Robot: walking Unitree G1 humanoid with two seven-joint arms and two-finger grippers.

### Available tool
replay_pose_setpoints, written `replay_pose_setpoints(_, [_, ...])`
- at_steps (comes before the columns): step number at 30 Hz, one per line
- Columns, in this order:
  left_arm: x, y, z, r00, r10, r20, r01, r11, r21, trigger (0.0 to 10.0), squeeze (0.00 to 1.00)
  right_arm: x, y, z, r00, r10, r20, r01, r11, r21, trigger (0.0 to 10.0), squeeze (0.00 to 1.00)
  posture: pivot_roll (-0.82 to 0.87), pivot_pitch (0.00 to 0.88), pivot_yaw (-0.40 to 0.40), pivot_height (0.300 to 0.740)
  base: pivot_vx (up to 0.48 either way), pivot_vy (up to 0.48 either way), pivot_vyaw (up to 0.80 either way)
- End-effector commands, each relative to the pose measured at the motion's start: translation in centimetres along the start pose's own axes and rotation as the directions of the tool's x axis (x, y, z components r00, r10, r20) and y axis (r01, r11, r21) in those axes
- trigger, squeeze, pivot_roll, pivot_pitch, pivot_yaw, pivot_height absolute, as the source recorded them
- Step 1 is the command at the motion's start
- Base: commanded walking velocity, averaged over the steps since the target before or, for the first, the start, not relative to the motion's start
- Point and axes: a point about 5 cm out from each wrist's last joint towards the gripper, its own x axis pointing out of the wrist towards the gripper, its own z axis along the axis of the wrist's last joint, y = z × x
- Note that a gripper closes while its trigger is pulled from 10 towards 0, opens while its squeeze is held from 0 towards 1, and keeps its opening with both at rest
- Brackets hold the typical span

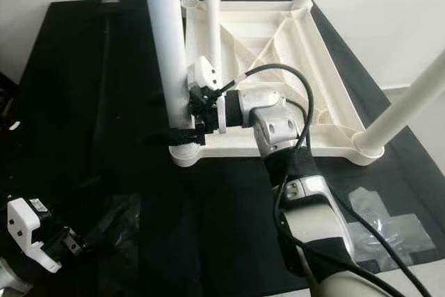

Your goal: Building children table

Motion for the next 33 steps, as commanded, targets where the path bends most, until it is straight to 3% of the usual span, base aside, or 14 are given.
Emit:
replay_pose_setpoints(1, [-0.1,-0.3,0.1,1.000,-0.016,-0.008,0.016,1.000,-0.002,10.0,0.00,0.8,0.4,-0.4,0.998,0.057,0.003,-0.057,0.998,0.007,0.0,0.00,-0.04,0.235,-0.022,0.740,0.000,0.000,0.00])
replay_pose_setpoints(10, [0.2,-0.3,0.2,1.000,-0.018,0.004,0.018,1.000,-0.008,10.0,0.00,-0.8,0.6,-2.7,0.970,-0.244,-0.009,0.244,0.969,0.044,0.0,0.00,-0.07,0.243,-0.047,0.740,0.000,0.000,0.00])
replay_pose_setpoints(12, [0.2,-0.3,0.3,1.000,-0.015,0.010,0.015,1.000,-0.005,10.0,0.00,-0.5,1.6,-4.6,0.835,-0.549,-0.044,0.550,0.826,0.125,0.0,0.00,-0.08,0.246,-0.054,0.740,0.000,0.000,0.00])
replay_pose_setpoints(13, [0.2,-0.3,0.3,1.000,-0.015,0.010,0.015,1.000,-0.005,10.0,0.00,-0.5,1.6,-4.6,0.835,-0.549,-0.044,0.550,0.826,0.125,0.0,0.00,-0.08,0.246,-0.054,0.740,0.000,0.000,0.00])
replay_pose_setpoints(15, [0.2,-0.1,0.3,1.000,-0.011,0.012,0.011,1.000,-0.004,10.0,0.00,-1.4,2.7,-6.7,0.487,-0.854,-0.183,0.869,0.495,0.002,0.0,0.00,-0.09,0.248,-0.052,0.740,0.000,0.000,0.00])
replay_pose_setpoints(17, [0.3,0.0,0.2,1.000,-0.011,0.012,0.011,1.000,-0.001,10.0,0.00,-0.8,4.7,-7.6,0.440,-0.870,-0.221,0.888,0.459,-0.039,0.0,0.00,-0.09,0.244,-0.041,0.740,0.000,0.000,0.00])
replay_pose_setpoints(19, [0.5,0.1,0.1,1.000,-0.012,0.013,0.012,1.000,0.003,10.0,0.00,1.0,7.1,-8.2,0.498,-0.828,-0.256,0.853,0.522,-0.028,0.0,0.00,-0.10,0.240,-0.032,0.740,0.000,0.000,0.00])
replay_pose_setpoints(25, [0.6,0.3,0.0,1.000,-0.009,0.012,0.009,1.000,0.008,10.0,0.00,1.8,6.9,-8.1,0.550,-0.801,-0.236,0.821,0.570,-0.018,0.0,0.00,-0.10,0.219,-0.038,0.740,0.000,0.000,0.00])
replay_pose_setpoints(26, [0.6,0.3,0.0,1.000,-0.005,0.012,0.005,1.000,0.010,10.0,0.00,2.0,6.6,-8.1,0.558,-0.795,-0.238,0.815,0.579,-0.020,1.1,0.00,-0.10,0.219,-0.038,0.740,0.000,0.000,0.00])
replay_pose_setpoints(27, [0.6,0.4,0.0,1.000,0.003,0.013,-0.003,1.000,0.012,10.0,0.00,2.1,6.3,-8.0,0.580,-0.779,-0.239,0.801,0.599,-0.006,10.0,0.00,-0.10,0.212,-0.036,0.740,0.000,0.000,0.00])
replay_pose_setpoints(29, [0.6,0.4,0.0,1.000,0.003,0.013,-0.003,1.000,0.012,10.0,0.00,2.1,6.3,-8.0,0.580,-0.779,-0.239,0.801,0.599,-0.006,10.0,0.00,-0.10,0.212,-0.036,0.740,0.000,0.000,0.00])
replay_pose_setpoints(31, [0.6,0.4,-0.1,1.000,0.008,0.014,-0.008,1.000,0.013,10.0,0.00,2.4,6.2,-8.0,0.608,-0.753,-0.252,0.778,0.628,0.003,10.0,0.15,-0.10,0.210,-0.036,0.740,0.000,0.000,0.00])
replay_pose_setpoints(32, [0.6,0.5,-0.1,1.000,0.009,0.014,-0.009,1.000,0.014,10.0,0.00,2.8,5.9,-7.2,0.682,-0.700,-0.211,0.723,0.689,0.048,10.0,1.00,-0.09,0.208,-0.034,0.740,0.000,0.000,0.00])
replay_pose_setpoints(33, [0.6,0.5,-0.1,1.000,0.008,0.014,-0.008,1.000,0.013,10.0,0.00,3.1,5.6,-5.9,0.779,-0.613,-0.134,0.625,0.775,0.091,10.0,1.00,-0.09,0.209,-0.031,0.740,0.000,0.000,0.00])
